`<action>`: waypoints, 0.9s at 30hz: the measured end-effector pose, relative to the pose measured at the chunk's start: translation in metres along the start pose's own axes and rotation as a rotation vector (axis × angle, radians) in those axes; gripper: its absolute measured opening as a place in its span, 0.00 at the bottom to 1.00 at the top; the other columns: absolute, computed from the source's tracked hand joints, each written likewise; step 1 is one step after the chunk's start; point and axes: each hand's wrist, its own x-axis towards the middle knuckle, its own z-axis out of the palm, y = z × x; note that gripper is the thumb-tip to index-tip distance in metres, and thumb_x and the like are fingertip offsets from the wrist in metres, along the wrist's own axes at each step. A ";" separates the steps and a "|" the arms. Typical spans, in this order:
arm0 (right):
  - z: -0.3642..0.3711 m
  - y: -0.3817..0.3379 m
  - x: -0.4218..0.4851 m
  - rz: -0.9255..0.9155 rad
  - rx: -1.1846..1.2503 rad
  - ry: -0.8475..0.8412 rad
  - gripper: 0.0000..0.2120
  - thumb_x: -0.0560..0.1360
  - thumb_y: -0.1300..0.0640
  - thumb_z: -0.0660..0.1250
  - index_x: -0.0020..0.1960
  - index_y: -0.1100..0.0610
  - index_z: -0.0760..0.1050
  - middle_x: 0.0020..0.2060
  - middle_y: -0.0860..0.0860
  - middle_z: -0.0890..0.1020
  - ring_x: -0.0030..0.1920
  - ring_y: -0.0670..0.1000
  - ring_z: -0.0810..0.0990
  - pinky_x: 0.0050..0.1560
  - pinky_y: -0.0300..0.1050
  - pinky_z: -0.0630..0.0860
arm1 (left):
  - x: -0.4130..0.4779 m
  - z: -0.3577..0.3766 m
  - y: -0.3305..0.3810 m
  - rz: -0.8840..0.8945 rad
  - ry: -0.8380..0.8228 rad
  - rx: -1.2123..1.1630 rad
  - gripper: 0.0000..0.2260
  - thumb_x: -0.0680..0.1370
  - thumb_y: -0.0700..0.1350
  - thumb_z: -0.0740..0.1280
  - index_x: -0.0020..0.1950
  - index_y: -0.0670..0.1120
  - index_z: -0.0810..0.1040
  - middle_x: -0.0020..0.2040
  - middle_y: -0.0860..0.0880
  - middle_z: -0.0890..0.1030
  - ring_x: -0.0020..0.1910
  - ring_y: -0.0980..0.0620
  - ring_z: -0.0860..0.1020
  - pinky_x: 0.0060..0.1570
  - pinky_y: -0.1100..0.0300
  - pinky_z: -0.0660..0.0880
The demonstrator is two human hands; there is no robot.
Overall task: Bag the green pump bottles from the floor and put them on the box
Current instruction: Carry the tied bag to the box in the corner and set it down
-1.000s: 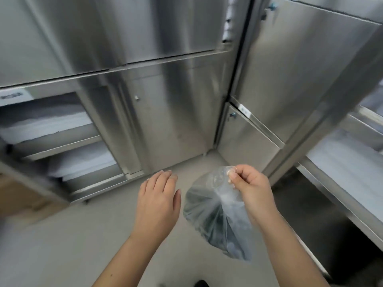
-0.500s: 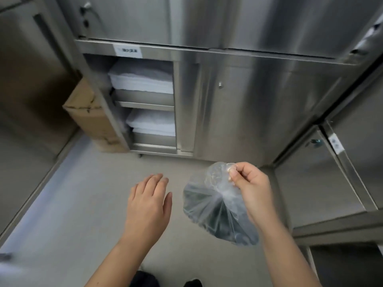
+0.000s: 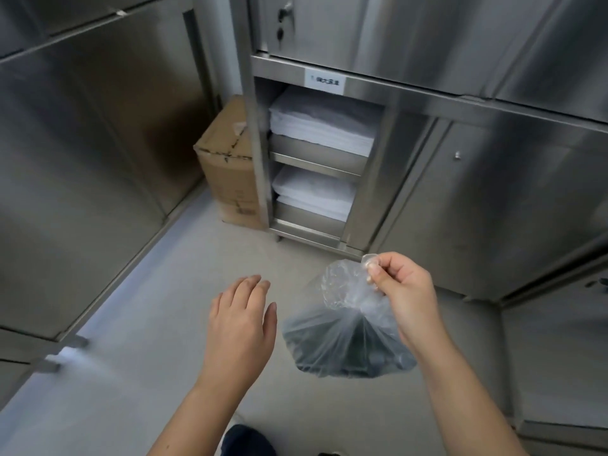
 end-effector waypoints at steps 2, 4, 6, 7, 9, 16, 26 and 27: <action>0.030 -0.008 0.003 -0.012 -0.001 -0.009 0.12 0.74 0.69 0.63 0.35 0.57 0.74 0.24 0.44 0.75 0.27 0.38 0.72 0.33 0.26 0.69 | 0.004 -0.011 -0.028 -0.021 0.008 -0.005 0.17 0.74 0.48 0.55 0.53 0.40 0.79 0.52 0.43 0.82 0.51 0.42 0.79 0.51 0.48 0.75; 0.059 -0.016 0.006 -0.027 -0.005 -0.019 0.12 0.74 0.69 0.63 0.35 0.56 0.75 0.26 0.45 0.75 0.27 0.37 0.72 0.33 0.27 0.69 | 0.008 -0.023 -0.056 -0.031 0.024 -0.009 0.17 0.73 0.48 0.55 0.52 0.41 0.79 0.52 0.44 0.82 0.51 0.42 0.79 0.50 0.49 0.75; 0.090 -0.023 0.008 -0.039 -0.014 -0.031 0.12 0.74 0.69 0.63 0.35 0.56 0.75 0.25 0.43 0.76 0.28 0.38 0.73 0.34 0.27 0.69 | 0.011 -0.033 -0.085 -0.040 0.039 -0.016 0.17 0.73 0.48 0.55 0.52 0.41 0.79 0.52 0.44 0.82 0.51 0.42 0.79 0.50 0.49 0.75; 0.105 -0.027 0.010 -0.047 -0.021 -0.041 0.13 0.74 0.69 0.63 0.35 0.56 0.75 0.25 0.43 0.76 0.28 0.39 0.73 0.34 0.27 0.69 | 0.013 -0.037 -0.099 -0.047 0.049 -0.023 0.18 0.73 0.48 0.55 0.52 0.41 0.79 0.52 0.44 0.82 0.51 0.42 0.79 0.50 0.49 0.75; 0.137 -0.033 0.013 -0.059 -0.038 -0.068 0.12 0.74 0.69 0.62 0.35 0.56 0.74 0.28 0.46 0.76 0.28 0.38 0.72 0.34 0.27 0.69 | 0.017 -0.044 -0.125 -0.069 0.070 -0.038 0.18 0.74 0.48 0.55 0.52 0.41 0.79 0.52 0.44 0.82 0.51 0.42 0.79 0.50 0.49 0.75; 0.235 -0.043 0.033 -0.078 -0.048 -0.166 0.14 0.75 0.68 0.60 0.34 0.55 0.72 0.26 0.44 0.73 0.26 0.37 0.69 0.30 0.26 0.66 | 0.026 -0.068 -0.209 -0.173 0.143 -0.060 0.18 0.74 0.48 0.55 0.53 0.40 0.78 0.52 0.44 0.81 0.51 0.42 0.79 0.51 0.48 0.75; 0.357 -0.040 0.110 -0.055 -0.056 -0.359 0.13 0.76 0.66 0.60 0.35 0.55 0.73 0.28 0.39 0.79 0.32 0.39 0.72 0.39 0.37 0.67 | 0.076 -0.073 -0.292 -0.301 0.167 -0.021 0.17 0.74 0.47 0.55 0.54 0.42 0.78 0.53 0.45 0.81 0.53 0.44 0.79 0.53 0.49 0.74; 0.367 -0.041 0.121 -0.067 -0.056 -0.379 0.13 0.75 0.66 0.60 0.35 0.54 0.73 0.29 0.40 0.78 0.33 0.41 0.72 0.39 0.38 0.67 | 0.089 -0.074 -0.299 -0.303 0.165 -0.010 0.17 0.74 0.47 0.55 0.54 0.42 0.78 0.53 0.45 0.81 0.53 0.44 0.79 0.53 0.50 0.74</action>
